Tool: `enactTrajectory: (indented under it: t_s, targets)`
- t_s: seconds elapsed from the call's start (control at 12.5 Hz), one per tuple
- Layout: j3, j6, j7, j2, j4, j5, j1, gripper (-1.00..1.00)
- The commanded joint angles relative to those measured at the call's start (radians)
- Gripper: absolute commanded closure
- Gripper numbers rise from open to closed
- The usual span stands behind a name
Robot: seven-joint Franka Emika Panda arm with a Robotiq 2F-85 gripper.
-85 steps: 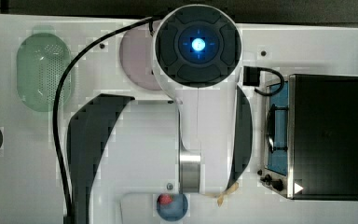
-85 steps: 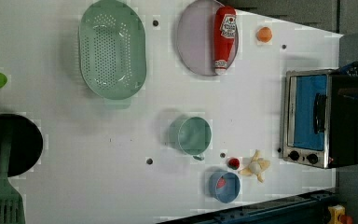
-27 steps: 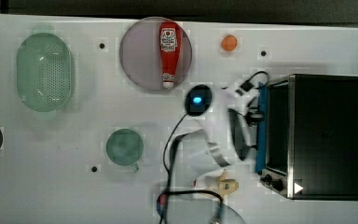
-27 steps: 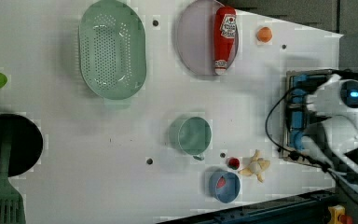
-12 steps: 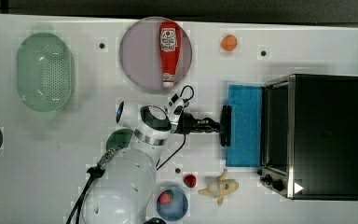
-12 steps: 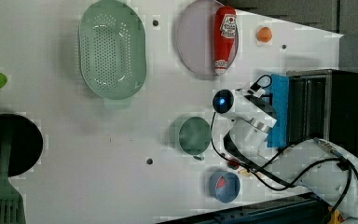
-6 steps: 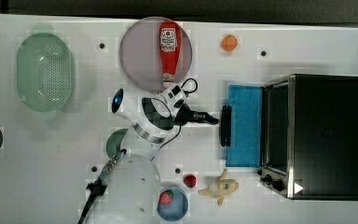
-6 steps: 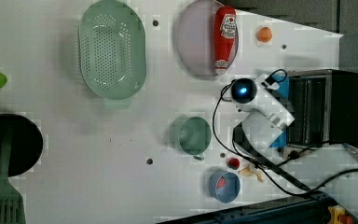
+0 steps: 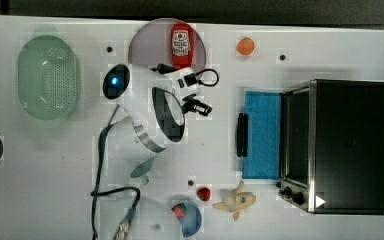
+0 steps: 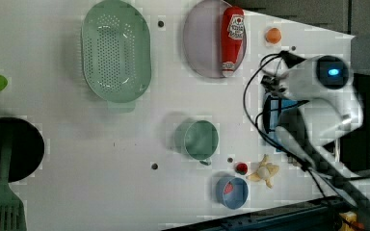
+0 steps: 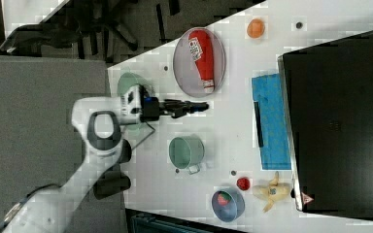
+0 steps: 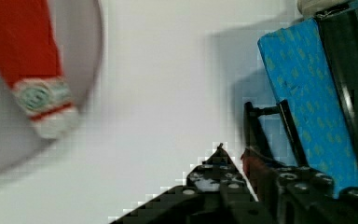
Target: Flap open oven.
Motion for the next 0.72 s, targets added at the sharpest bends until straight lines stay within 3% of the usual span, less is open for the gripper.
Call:
enactTrajectory:
  t_s: [0.08, 0.72]
  targets:
    - [-0.064, -0.030, 0.010, -0.121, 0.013, 0.110, -0.032, 0.65]
    - [-0.097, -0.224, 0.019, -0.413, 0.016, 0.294, -0.033, 0.65]
